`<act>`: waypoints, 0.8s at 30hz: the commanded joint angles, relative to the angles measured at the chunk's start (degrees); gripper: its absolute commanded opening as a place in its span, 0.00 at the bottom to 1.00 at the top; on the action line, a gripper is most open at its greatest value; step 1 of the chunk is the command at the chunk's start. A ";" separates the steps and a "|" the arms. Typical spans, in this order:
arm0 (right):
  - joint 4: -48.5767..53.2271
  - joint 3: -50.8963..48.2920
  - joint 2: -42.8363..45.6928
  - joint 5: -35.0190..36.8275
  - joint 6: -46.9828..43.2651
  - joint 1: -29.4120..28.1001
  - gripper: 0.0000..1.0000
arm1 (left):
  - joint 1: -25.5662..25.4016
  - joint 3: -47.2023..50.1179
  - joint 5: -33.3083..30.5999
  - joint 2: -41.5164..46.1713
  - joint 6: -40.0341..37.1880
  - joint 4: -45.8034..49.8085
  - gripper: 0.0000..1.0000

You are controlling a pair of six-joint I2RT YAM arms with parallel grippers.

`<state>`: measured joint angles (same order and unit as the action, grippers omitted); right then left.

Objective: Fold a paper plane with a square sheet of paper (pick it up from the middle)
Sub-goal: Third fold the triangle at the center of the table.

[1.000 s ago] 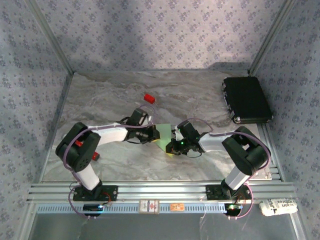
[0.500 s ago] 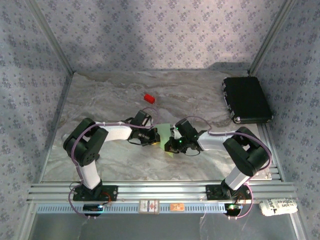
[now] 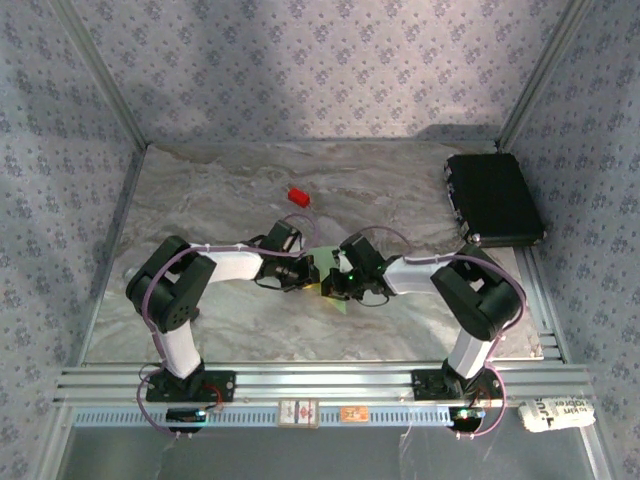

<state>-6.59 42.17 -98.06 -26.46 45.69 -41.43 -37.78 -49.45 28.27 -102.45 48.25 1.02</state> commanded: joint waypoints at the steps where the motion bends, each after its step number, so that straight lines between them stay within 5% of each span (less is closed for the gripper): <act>1: 4.78 -3.25 2.32 1.32 0.04 0.01 0.01 | 0.10 1.66 -2.17 -2.52 -0.26 2.41 0.01; 24: 3.19 -19.19 16.48 -6.31 -2.58 5.72 0.05 | 0.29 2.61 -2.34 -3.28 0.00 2.06 0.01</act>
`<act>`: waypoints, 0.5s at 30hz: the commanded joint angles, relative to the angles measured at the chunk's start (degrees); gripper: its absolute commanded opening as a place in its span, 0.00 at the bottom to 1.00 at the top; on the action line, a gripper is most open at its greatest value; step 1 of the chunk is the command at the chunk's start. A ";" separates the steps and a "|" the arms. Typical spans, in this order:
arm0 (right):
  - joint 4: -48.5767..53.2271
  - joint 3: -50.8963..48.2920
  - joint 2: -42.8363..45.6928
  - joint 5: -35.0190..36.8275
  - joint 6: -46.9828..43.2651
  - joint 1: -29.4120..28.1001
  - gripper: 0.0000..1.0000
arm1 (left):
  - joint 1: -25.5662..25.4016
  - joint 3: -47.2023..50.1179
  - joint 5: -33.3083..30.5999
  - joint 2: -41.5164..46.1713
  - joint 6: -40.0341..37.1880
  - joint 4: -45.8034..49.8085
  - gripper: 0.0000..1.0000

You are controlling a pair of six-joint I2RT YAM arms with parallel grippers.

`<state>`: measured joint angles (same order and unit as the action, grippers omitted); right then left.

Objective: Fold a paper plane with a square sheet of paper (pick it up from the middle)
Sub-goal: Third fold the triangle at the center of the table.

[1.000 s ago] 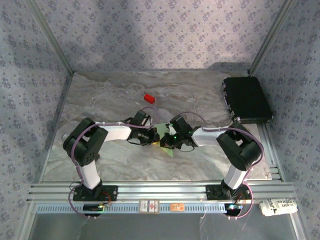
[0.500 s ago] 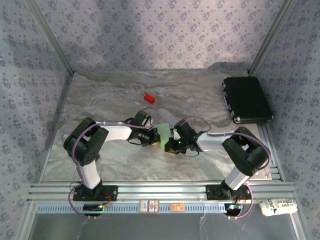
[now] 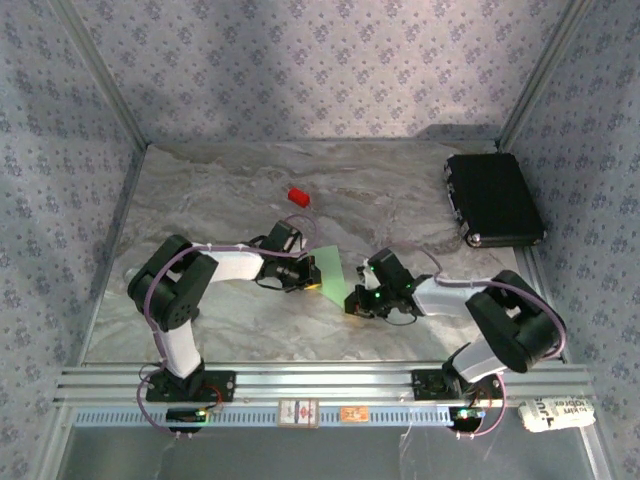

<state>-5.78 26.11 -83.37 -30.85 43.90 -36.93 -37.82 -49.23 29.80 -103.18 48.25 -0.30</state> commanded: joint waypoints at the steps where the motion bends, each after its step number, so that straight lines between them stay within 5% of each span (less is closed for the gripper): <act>1: 2.64 -3.77 2.84 -2.31 -0.91 1.89 0.05 | 0.32 2.52 -3.81 -2.56 0.09 3.29 0.01; 9: 1.84 -1.60 12.78 -4.30 -0.68 4.78 0.10 | 0.35 1.10 -3.52 -2.56 -0.65 3.04 0.01; 15: 0.34 4.60 2.69 -5.46 -1.81 3.68 0.10 | 0.43 -0.40 -3.08 -2.82 -2.06 3.70 0.01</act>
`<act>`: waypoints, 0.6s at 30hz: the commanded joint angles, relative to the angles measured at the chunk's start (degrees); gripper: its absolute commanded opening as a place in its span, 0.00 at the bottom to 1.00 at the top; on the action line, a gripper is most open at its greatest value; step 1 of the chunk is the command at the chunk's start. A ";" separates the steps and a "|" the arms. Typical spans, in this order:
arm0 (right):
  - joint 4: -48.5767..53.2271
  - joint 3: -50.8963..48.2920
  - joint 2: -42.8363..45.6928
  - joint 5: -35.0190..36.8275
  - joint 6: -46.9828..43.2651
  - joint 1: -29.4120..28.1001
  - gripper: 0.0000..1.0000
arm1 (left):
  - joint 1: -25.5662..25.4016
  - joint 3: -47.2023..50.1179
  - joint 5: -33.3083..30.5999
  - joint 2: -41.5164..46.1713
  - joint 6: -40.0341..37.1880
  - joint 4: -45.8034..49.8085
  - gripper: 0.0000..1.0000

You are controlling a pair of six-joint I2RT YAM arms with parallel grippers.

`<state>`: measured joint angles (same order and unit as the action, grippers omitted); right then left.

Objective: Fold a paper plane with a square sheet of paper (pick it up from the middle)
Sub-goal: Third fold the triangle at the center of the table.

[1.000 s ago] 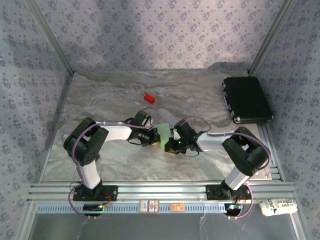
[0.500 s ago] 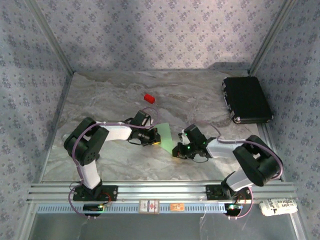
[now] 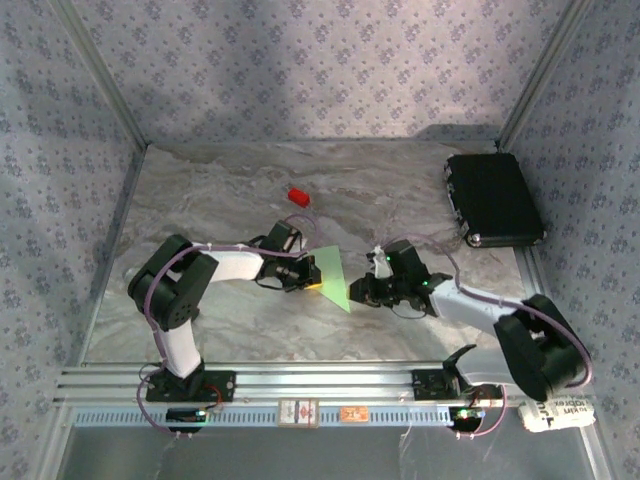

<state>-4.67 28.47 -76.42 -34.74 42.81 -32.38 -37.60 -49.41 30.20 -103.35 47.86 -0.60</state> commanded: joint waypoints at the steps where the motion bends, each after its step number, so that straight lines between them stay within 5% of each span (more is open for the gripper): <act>1: -1.76 3.06 -6.23 -1.28 -0.60 -1.69 0.10 | 0.28 -0.40 -3.48 -2.57 -1.94 4.07 0.01; 18: -0.89 1.33 -16.57 3.81 2.22 -3.13 0.00 | 0.97 -6.11 -0.16 3.99 -1.89 7.62 0.12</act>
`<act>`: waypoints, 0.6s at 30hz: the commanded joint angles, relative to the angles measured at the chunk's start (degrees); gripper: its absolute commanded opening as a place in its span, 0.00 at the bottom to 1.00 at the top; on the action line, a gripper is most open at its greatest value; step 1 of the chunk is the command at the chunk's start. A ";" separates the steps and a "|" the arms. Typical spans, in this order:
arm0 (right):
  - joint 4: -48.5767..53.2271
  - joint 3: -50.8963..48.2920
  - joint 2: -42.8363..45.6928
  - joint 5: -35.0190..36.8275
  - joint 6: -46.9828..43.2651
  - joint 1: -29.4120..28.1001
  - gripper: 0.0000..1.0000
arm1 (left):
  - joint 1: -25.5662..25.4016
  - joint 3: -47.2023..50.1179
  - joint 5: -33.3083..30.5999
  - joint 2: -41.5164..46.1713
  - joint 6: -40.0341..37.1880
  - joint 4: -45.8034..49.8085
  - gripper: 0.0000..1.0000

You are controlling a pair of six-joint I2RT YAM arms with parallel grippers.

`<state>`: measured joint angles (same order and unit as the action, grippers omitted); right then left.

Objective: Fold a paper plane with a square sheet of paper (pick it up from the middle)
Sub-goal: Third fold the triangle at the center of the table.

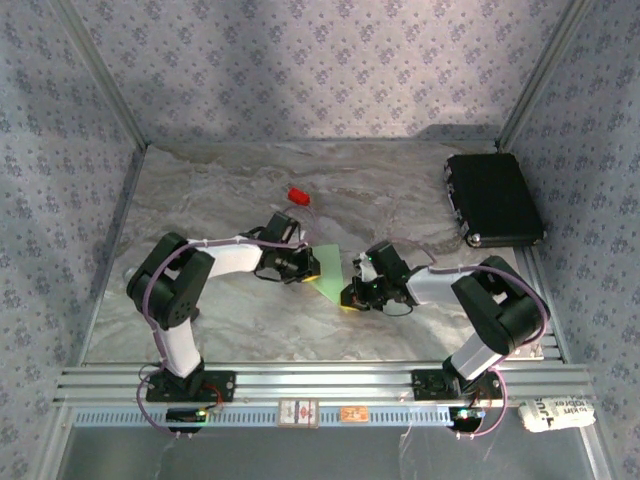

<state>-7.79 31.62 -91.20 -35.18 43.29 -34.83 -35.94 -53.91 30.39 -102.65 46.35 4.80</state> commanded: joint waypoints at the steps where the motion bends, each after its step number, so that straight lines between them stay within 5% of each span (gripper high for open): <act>1: 2.19 -1.82 -1.79 4.54 1.98 -0.68 0.00 | -1.32 -1.25 -0.46 3.63 0.17 1.72 0.12; 11: 2.48 -1.88 -1.67 5.60 2.68 -0.76 0.00 | -7.09 7.06 -0.50 0.43 9.59 -13.90 0.07; 18: 2.56 -2.52 -1.70 5.81 2.61 -0.77 0.00 | -6.08 10.44 -4.99 0.12 7.19 -13.13 0.06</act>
<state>-9.50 31.09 -91.18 -34.28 45.65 -35.20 -42.85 -44.82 29.76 -102.17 54.57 -8.95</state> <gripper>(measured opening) 0.052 0.065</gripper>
